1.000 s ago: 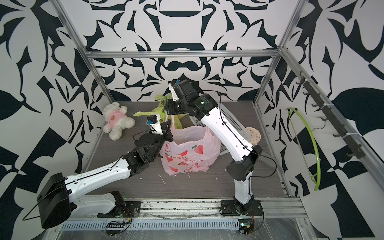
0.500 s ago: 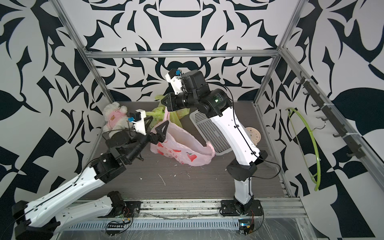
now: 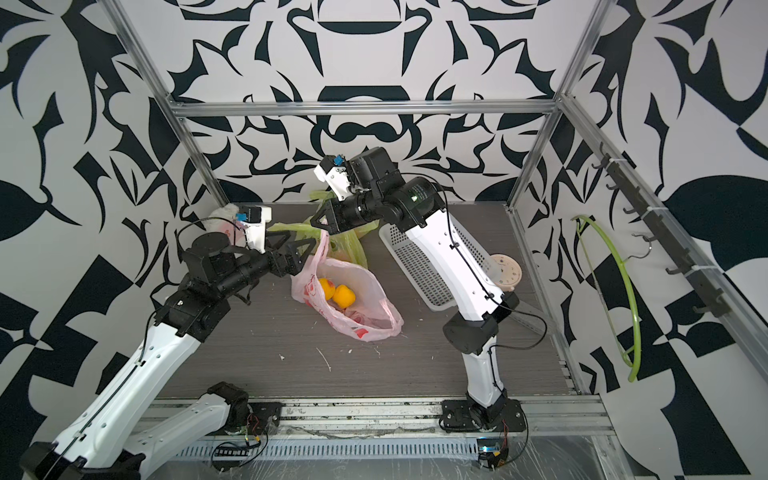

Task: Place the peach into a plastic bag & tie a knot
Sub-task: Adjust the plastic bag at the center of the board.

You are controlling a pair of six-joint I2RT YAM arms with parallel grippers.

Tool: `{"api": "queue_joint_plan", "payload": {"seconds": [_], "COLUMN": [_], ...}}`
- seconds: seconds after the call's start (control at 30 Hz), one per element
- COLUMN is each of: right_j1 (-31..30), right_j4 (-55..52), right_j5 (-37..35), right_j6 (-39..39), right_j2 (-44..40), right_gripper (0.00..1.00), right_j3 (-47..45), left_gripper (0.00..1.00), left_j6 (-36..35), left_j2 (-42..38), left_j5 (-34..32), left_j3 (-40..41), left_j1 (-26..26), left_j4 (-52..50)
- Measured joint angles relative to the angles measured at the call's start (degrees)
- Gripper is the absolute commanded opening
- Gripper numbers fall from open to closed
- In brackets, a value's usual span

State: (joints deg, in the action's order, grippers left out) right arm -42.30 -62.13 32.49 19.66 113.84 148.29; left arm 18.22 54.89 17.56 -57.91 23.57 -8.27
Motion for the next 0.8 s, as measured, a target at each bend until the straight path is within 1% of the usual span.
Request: {"api": "queue_joint_plan", "payload": {"seconds": [0.1,0.3,0.4,0.47,0.57,0.7,0.8], "right_j1": [0.5,1.7,2.1,2.3,2.6,2.8,2.8], "right_j4": [0.3,1.0,1.1,1.2,1.2,1.2,1.2], "right_j5": [2.3,6.8,8.3,9.0,9.9,10.8,11.3], "right_j6": [0.9,2.5,2.7,2.7,2.7,2.7,2.7], "right_j2": [0.6,0.6,0.6,0.6,0.6,0.6,0.6], "right_gripper": [0.00,0.00,0.00,0.00,0.00,0.00,0.00], "right_j3": [0.8,1.4,1.4,1.4,1.4,1.4,1.4], "left_gripper": [0.99,0.99,0.97,0.93,0.91,0.92,0.94], "left_j6": [2.0,6.4,8.3,9.4,11.0,12.6,13.4], "left_j2": [1.8,4.9,5.6,5.6,5.6,5.5,5.5], "left_j5": [7.0,16.9,19.9,21.7,24.5,27.7,29.2], "left_j3": [-0.8,-1.2,-1.2,-1.2,-1.2,-1.2,-1.2], "left_j1": [-0.2,-0.6,-1.4,-2.4,-4.2,-5.9,-6.3], "left_j4": [2.3,7.6,9.0,10.1,11.3,12.1,12.1]}}
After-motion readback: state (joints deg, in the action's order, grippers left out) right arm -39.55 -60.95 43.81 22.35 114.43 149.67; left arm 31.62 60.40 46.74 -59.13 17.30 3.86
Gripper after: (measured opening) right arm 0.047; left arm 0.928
